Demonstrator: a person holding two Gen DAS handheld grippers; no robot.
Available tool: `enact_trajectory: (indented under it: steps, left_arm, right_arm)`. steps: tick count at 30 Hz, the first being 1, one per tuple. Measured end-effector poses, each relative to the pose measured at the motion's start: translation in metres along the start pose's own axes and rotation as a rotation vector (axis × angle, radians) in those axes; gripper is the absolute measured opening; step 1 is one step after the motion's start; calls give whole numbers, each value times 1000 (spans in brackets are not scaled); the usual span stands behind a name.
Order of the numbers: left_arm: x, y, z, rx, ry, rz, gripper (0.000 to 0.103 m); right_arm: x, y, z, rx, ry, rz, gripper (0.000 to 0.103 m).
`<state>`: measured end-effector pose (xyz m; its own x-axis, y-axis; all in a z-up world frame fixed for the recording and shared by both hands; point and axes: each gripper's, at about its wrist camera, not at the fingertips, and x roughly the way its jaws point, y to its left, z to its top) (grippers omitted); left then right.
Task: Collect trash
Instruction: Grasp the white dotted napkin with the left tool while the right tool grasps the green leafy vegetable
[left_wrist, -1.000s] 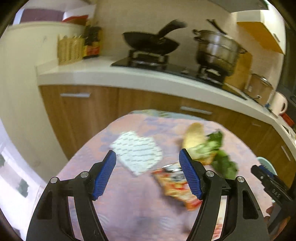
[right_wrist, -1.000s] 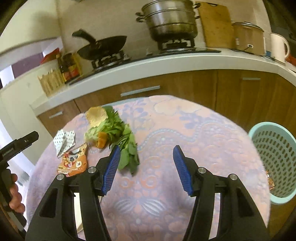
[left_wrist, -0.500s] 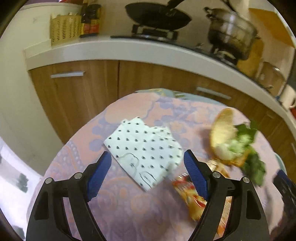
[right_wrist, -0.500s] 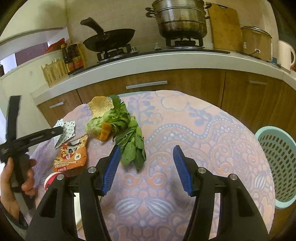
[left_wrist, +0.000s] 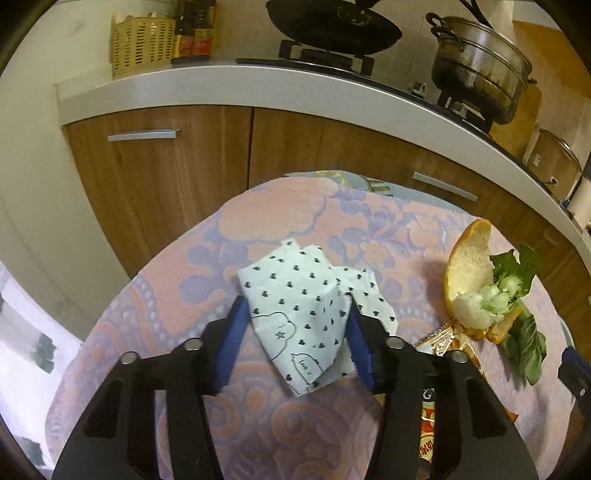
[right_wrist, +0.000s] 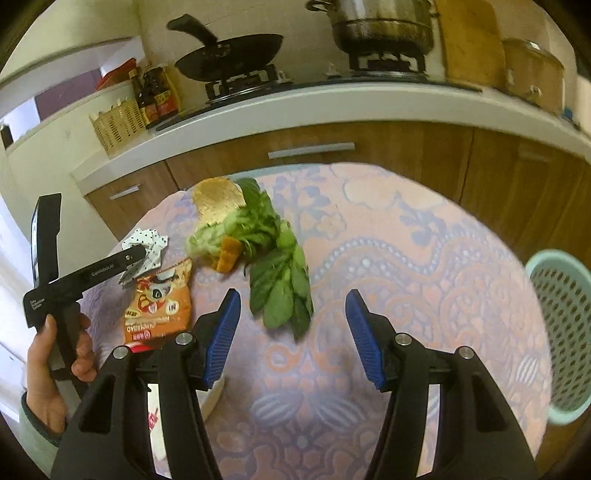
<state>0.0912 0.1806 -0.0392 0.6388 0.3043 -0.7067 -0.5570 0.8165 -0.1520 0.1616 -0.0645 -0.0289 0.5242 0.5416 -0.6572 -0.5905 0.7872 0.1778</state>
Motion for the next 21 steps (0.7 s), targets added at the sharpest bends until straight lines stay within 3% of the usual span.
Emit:
enact_trajectory:
  steps: [4,13,17,21]
  left_arm:
    - [-2,3,-1,-12,-6,-12,37]
    - [-5,9,-1,-42,-20,-49,36]
    - [-9,8,-1,-38,-40,-52,36]
    - [-17,12,-3,-53,-75,-66,33]
  right_arm:
    - [27,16,8,-88,28,-58,56]
    - [63,7,16,-13,90,-57,55]
    - [64,8,15,-21,103,-34,22]
    - [52,22,10,-81,53,-80,17]
